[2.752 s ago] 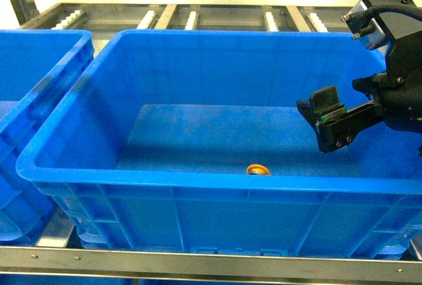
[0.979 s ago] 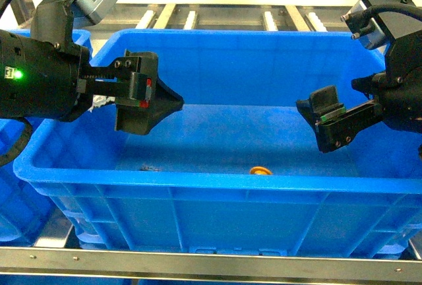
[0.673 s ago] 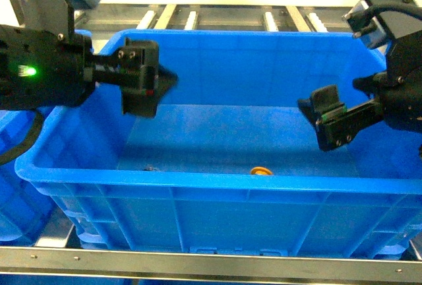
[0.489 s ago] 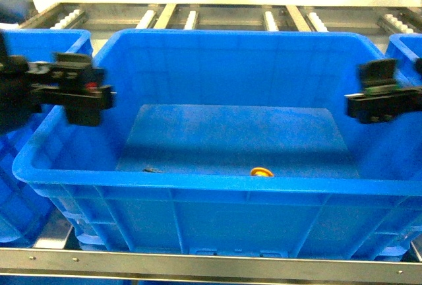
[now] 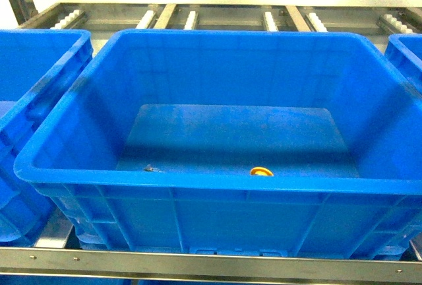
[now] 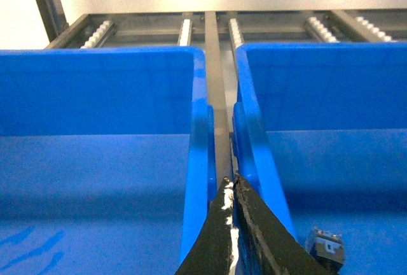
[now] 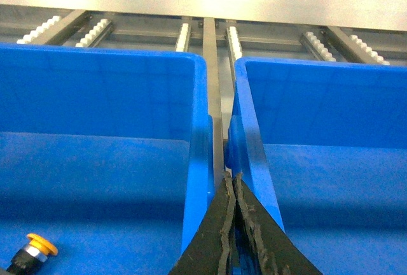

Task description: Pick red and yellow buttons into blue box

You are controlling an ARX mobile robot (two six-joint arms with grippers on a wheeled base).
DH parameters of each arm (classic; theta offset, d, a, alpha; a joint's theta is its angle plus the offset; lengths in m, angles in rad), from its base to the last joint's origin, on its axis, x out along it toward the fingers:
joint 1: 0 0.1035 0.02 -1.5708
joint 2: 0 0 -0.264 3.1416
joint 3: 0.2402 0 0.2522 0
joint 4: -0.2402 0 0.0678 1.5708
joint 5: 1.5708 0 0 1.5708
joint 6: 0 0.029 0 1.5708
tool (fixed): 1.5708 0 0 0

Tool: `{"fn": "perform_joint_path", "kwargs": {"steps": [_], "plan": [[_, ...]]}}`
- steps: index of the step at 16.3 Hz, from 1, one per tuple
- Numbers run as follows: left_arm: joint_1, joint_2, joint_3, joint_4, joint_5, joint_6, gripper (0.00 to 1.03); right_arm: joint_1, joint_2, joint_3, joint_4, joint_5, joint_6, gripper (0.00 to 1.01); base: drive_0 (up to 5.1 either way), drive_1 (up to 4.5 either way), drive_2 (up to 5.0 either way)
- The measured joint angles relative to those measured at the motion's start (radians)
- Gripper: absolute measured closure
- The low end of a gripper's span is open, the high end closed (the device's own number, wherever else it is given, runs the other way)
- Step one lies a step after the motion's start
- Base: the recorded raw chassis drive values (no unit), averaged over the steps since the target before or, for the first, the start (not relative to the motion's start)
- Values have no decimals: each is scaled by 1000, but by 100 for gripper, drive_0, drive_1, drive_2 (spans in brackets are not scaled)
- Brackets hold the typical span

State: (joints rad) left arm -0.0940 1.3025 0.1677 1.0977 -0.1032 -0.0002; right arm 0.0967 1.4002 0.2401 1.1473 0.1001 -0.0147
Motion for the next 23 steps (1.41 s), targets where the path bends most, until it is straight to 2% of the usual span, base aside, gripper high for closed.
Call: {"fn": "perform_joint_path", "kwargs": {"steps": [4,5,6,7,14,23], "plan": [[22,-162,-61,-81,31,0,101,-26,-150,-90,-66,-27,0,99,0,0,0],[63,-205,-82,-113,84,1,101,-46,-193,-111,-90,-47,0,99,0,0,0],[94,-262,-98,-151,93,0,101,-89,-251,-131,-123,-93,0,99,0,0,0],[100,-315,-110,-185,92,0,101,-99,-299,-146,-154,-92,0,99,0,0,0],[91,-645,-153,-460,103,0,101,-97,-642,-221,-421,-101,0,99,0,0,0],[91,-968,-153,-761,103,0,101,-97,-1005,-227,-753,-101,0,99,0,0,0]]}}
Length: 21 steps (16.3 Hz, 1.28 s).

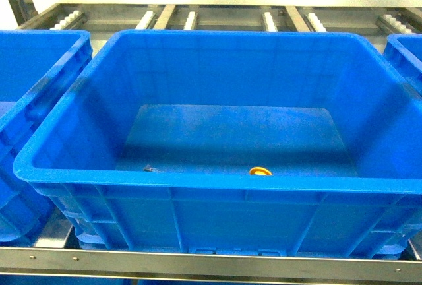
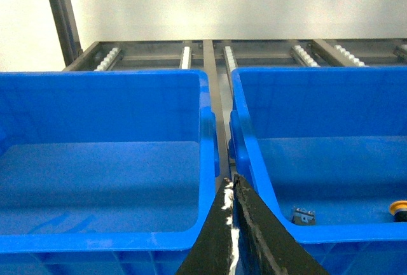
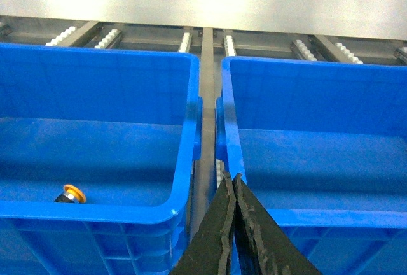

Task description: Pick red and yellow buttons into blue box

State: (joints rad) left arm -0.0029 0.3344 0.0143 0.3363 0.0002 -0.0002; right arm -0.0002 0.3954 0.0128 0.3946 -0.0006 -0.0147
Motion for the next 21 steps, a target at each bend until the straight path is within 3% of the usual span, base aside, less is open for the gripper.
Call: {"fn": "perform_joint_path", "kwargs": {"steps": [9,10,11,13,20,21], "plan": [[0,-169,0,-171,0,0,101,0,-199,0,-197,0,0,99,0,0,0],[0,-255,0,-305,0,0,101,0,-213,0,-209,0,0,99,0,0,0],[0,-322,0,-343,0,0,101,0,-227,0,-224,0,0,99,0,0,0],[0,-324,0,-344,-1,0,101,0,-387,0,-394,-2,0,99,0,0,0],[0,-325,0,-340,0,0,101,0,-391,0,-399,0,0,99,0,0,0],[0,-325,0,-340,-1,0,91,0,-391,0,-399,0,0,90,0,0,0]]}}
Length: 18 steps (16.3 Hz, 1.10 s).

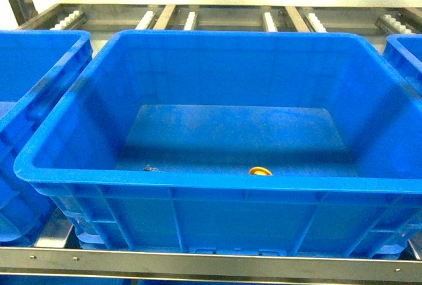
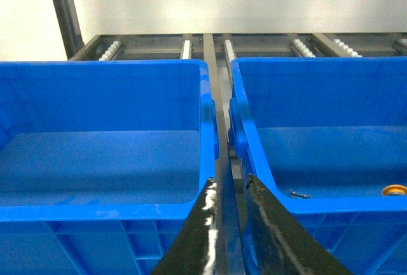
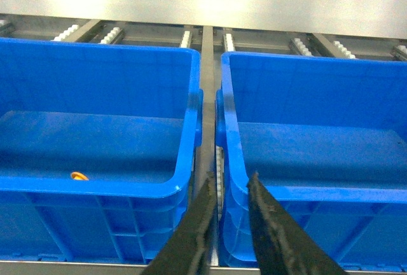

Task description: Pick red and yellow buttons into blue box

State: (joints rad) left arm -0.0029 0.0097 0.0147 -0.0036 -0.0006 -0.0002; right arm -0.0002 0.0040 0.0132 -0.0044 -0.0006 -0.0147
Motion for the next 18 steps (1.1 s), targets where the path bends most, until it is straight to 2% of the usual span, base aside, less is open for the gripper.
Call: {"fn": "perform_joint_path", "kwargs": {"steps": [7,18], "plan": [[0,0,0,0,0,0,4,0,0,0,0,0,0,2,0,0,0],[0,0,0,0,0,0,5,0,0,0,0,0,0,3,0,0,0]]}}
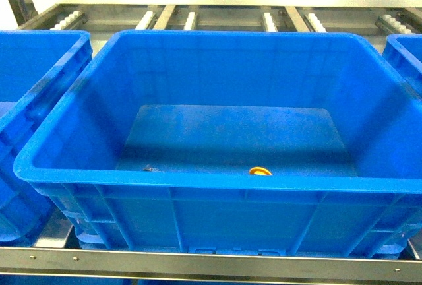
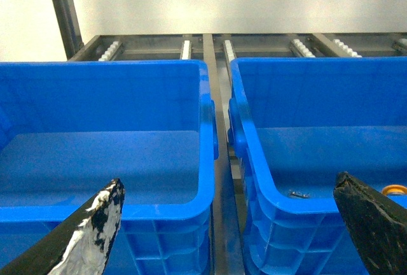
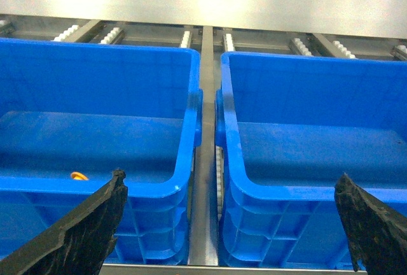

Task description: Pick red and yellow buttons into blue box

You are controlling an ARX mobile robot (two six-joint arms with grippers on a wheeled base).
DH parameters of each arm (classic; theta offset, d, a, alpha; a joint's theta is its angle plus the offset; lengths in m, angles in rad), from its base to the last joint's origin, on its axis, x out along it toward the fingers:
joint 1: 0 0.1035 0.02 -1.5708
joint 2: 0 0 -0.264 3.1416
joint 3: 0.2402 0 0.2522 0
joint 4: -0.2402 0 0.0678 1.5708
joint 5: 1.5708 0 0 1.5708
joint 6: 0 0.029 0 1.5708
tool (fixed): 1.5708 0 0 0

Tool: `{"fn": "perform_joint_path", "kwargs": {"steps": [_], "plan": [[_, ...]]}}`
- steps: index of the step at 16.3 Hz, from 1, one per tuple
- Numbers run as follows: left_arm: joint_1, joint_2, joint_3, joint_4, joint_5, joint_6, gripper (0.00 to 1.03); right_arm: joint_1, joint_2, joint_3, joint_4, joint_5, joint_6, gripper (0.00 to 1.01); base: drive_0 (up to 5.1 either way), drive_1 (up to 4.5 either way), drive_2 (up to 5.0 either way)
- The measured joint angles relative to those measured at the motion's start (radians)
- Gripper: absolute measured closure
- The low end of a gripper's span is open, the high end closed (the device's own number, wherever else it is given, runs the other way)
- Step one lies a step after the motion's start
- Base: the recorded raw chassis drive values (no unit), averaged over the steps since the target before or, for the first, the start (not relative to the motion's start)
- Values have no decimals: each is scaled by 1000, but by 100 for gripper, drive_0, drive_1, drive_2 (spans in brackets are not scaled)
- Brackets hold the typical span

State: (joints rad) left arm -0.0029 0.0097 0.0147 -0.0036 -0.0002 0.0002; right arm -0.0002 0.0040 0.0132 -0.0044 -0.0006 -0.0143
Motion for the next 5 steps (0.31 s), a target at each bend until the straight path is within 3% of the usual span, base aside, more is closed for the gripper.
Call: {"fn": "perform_joint_path", "kwargs": {"steps": [5], "plan": [[0,0,0,0,0,0,5,0,0,0,0,0,0,3,0,0,0]]}}
